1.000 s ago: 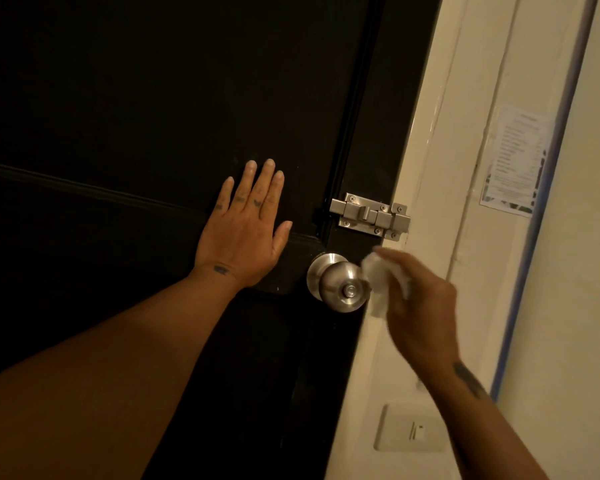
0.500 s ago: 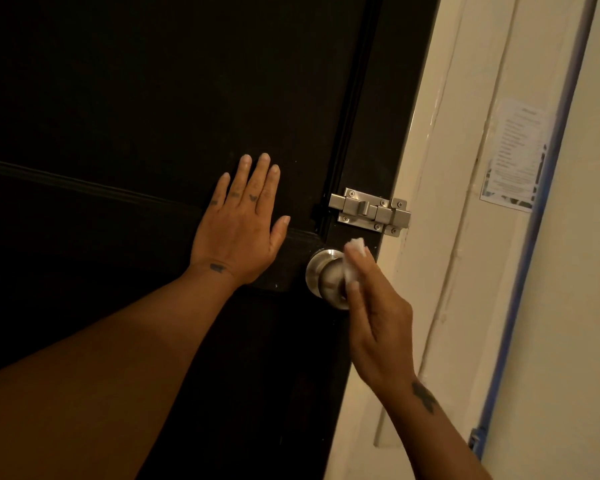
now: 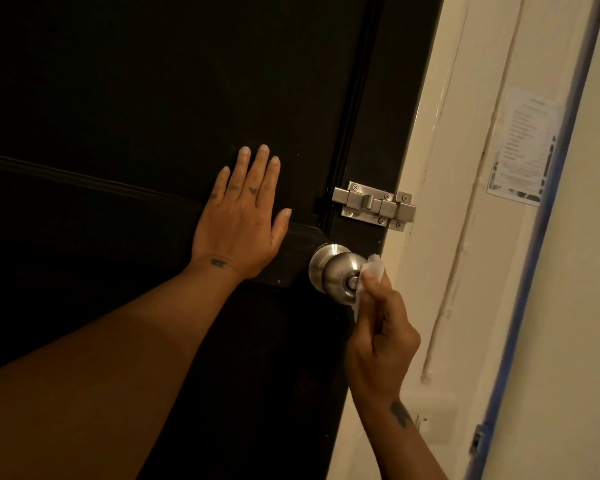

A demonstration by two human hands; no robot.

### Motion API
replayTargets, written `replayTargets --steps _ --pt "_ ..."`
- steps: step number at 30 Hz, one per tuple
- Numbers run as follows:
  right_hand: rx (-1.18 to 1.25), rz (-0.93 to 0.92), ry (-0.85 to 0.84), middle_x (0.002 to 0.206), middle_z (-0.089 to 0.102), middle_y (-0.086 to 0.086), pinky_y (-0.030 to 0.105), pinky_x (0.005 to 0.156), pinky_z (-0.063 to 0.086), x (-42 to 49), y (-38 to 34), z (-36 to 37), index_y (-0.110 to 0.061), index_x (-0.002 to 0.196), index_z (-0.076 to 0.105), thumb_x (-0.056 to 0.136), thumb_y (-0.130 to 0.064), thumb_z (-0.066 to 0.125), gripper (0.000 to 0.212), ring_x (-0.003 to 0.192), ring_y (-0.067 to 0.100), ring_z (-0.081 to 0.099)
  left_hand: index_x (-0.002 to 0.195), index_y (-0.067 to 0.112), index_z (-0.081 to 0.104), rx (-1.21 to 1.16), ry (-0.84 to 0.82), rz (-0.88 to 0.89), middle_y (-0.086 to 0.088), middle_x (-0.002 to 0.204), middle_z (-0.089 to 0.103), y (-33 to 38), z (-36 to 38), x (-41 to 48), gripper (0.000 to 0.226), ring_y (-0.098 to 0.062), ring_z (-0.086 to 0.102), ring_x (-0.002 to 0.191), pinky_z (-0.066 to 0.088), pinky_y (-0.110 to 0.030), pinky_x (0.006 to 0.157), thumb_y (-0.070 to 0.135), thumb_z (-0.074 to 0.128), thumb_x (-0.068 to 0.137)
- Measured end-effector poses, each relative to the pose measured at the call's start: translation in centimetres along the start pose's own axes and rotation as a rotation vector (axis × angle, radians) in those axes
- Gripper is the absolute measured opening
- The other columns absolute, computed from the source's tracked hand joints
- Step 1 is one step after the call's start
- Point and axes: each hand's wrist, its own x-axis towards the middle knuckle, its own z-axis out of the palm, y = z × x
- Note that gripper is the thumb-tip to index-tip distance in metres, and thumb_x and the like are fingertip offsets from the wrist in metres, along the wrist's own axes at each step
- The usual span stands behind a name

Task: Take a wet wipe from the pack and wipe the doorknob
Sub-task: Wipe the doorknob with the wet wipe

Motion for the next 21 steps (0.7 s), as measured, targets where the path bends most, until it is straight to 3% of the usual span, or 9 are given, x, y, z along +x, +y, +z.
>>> replayTargets --steps 4,7,9,13,21 --pt "-0.013 -0.012 -0.014 0.13 0.048 0.023 0.03 0.101 0.039 -2.5 0.7 0.4 -0.007 0.115 0.054 0.09 -0.02 0.047 0.03 0.122 0.029 0.046 0.144 0.01 0.002 -0.011 0.007 0.003 -0.012 0.156 0.002 0.0 0.1 0.0 0.065 -0.025 -0.003 0.143 -0.003 -0.036 0.113 0.04 0.026 0.092" --pt "-0.102 -0.077 -0.051 0.135 0.04 0.023 0.037 0.105 0.034 -3.0 1.1 0.7 -0.004 0.117 0.051 0.095 -0.028 0.041 0.035 0.128 0.032 0.037 0.143 0.008 0.006 -0.017 0.03 0.001 -0.013 0.156 0.006 0.0 0.1 0.0 0.066 -0.025 0.0 0.142 0.0 -0.037 0.112 0.04 0.026 0.09" --pt "-0.152 -0.129 -0.048 0.135 0.039 0.02 0.044 0.104 0.034 -2.6 1.0 0.9 -0.005 0.117 0.05 0.097 -0.031 0.037 0.035 0.129 0.032 0.035 0.143 0.007 0.007 -0.007 0.04 0.003 -0.014 0.155 0.008 0.0 0.1 0.0 0.066 -0.024 -0.001 0.14 0.001 -0.037 0.111 0.04 0.027 0.09" --pt "-0.158 -0.122 -0.028 0.132 0.041 0.019 0.041 0.104 0.033 -1.7 0.3 1.1 0.001 0.11 0.057 0.097 -0.038 0.033 0.046 0.128 0.029 0.036 0.143 0.007 0.005 -0.009 0.026 -0.003 -0.014 0.156 0.006 0.0 0.0 0.0 0.066 -0.026 0.0 0.142 0.0 -0.037 0.111 0.04 0.027 0.09" --pt "-0.221 -0.202 0.009 0.116 0.054 0.012 0.014 0.096 0.039 -1.3 -0.1 -1.3 -0.014 0.102 0.054 0.096 -0.039 0.034 0.033 0.109 0.017 0.051 0.142 0.004 0.012 0.002 0.066 -0.007 -0.018 0.153 0.016 -0.2 0.4 0.0 0.066 -0.025 0.003 0.139 0.007 -0.04 0.111 0.043 0.021 0.089"
